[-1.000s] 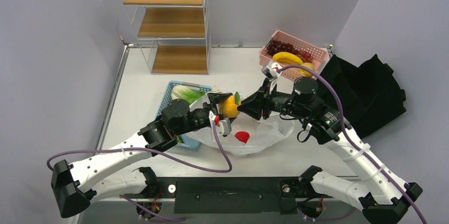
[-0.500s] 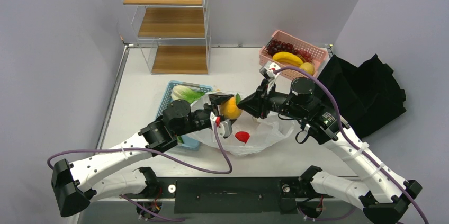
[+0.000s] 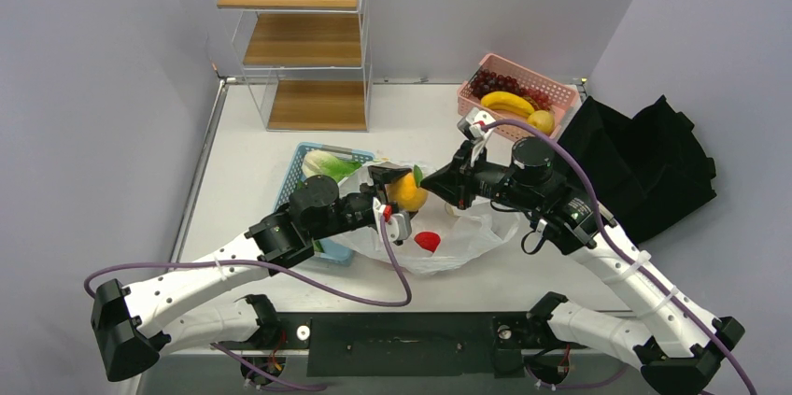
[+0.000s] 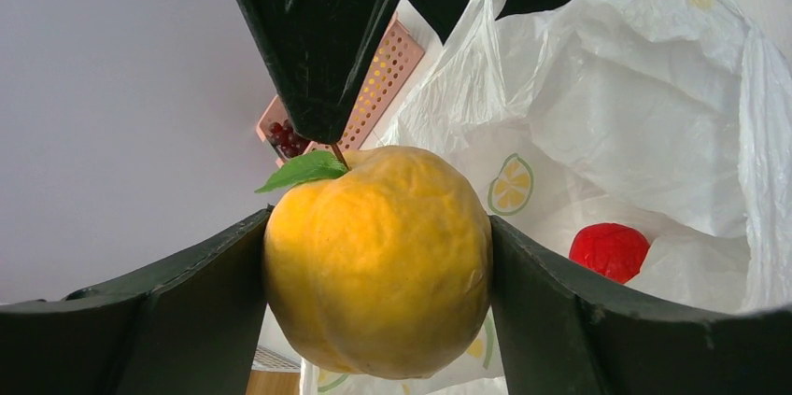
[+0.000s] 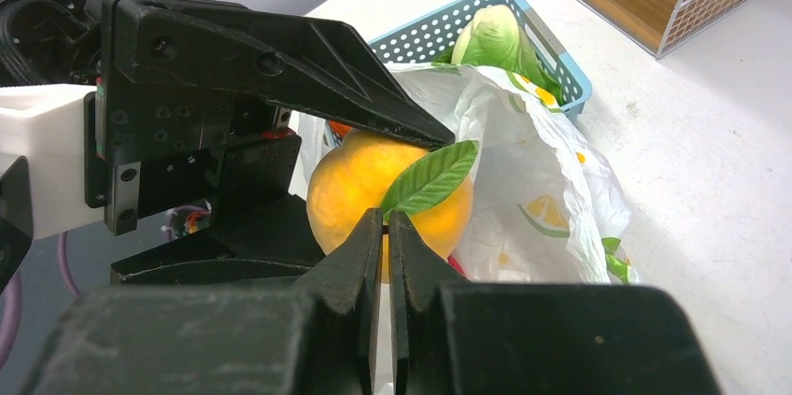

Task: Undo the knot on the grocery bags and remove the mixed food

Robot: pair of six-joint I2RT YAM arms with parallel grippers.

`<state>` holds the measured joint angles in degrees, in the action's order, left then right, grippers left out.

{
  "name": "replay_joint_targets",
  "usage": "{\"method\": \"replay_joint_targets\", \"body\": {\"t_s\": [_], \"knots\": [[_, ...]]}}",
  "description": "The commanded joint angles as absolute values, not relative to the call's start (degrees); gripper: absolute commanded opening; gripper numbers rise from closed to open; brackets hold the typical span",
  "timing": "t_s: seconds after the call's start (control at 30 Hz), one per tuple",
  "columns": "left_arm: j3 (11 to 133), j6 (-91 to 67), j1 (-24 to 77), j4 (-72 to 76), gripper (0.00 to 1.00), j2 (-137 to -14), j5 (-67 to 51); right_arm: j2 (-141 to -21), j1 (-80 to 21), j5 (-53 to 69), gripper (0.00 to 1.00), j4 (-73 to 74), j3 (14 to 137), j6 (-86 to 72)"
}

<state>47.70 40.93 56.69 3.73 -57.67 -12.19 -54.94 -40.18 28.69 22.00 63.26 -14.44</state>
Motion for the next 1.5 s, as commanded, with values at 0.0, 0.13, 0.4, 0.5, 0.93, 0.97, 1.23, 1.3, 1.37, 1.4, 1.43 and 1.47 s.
{"method": "replay_joint_targets", "body": {"t_s": [0.0, 0.13, 0.4, 0.5, 0.93, 0.97, 1.23, 1.3, 1.37, 1.4, 1.43, 1.47], "knots": [[50.42, 39.53, 57.31, 5.32, 0.77, -57.04, -10.97, -54.02, -40.28, 26.74, 0.0, 21.41, 63.98, -13.62], [50.12, 38.83, 57.31, 4.21, 0.8, -56.9, -9.45, -54.04, -39.99, 25.72, 0.0, 21.75, 64.14, -13.31], [47.05, 39.45, 57.22, -2.9, 0.82, -53.83, -10.7, -54.86, -36.59, 26.52, 0.0, 21.34, 64.56, -13.92], [45.81, 40.38, 57.3, -6.29, 0.82, -52.49, -12.19, -55.06, -35.97, 27.75, 0.0, 21.04, 64.62, -14.34], [42.89, 43.14, 57.22, -14.05, 0.82, -48.39, -12.99, -59.18, -27.28, 34.75, 0.0, 21.44, 73.99, -15.85], [42.89, 43.1, 57.26, -14.32, 0.82, -48.32, -13.04, -60.1, -26.11, 35.22, 0.0, 21.44, 76.11, -16.15], [43.63, 43.22, 57.25, -14.3, 0.83, -49.15, -12.92, -70.28, -13.74, 32.81, 0.0, 20.6, 85.51, -16.16], [44.08, 43.24, 57.29, -14.25, 0.83, -49.76, -12.51, -74.22, -11.13, 29.36, 0.0, 21.87, 87.92, -13.33], [44.23, 43.93, 57.24, -14.21, 0.83, -50.12, -11.45, -78.14, -8.62, 25.2, 0.0, 22.61, 90.14, -11.36], [44.1, 44.16, 57.23, -13.66, 0.83, -50.3, -11.04, -79.41, -8.0, 23.24, 0.0, 22.88, 91.55, -9.41], [44.02, 44.5, 57.26, -13.47, 0.83, -50.42, -10.43, -81.66, -7.1, 19.43, 0.0, 22.78, 92.14, -8.48], [43.92, 44.58, 57.24, -13.12, 0.83, -50.62, -10.18, -82.71, -6.41, 17.45, 0.0, 22.31, 93.21, -6.34]]}}
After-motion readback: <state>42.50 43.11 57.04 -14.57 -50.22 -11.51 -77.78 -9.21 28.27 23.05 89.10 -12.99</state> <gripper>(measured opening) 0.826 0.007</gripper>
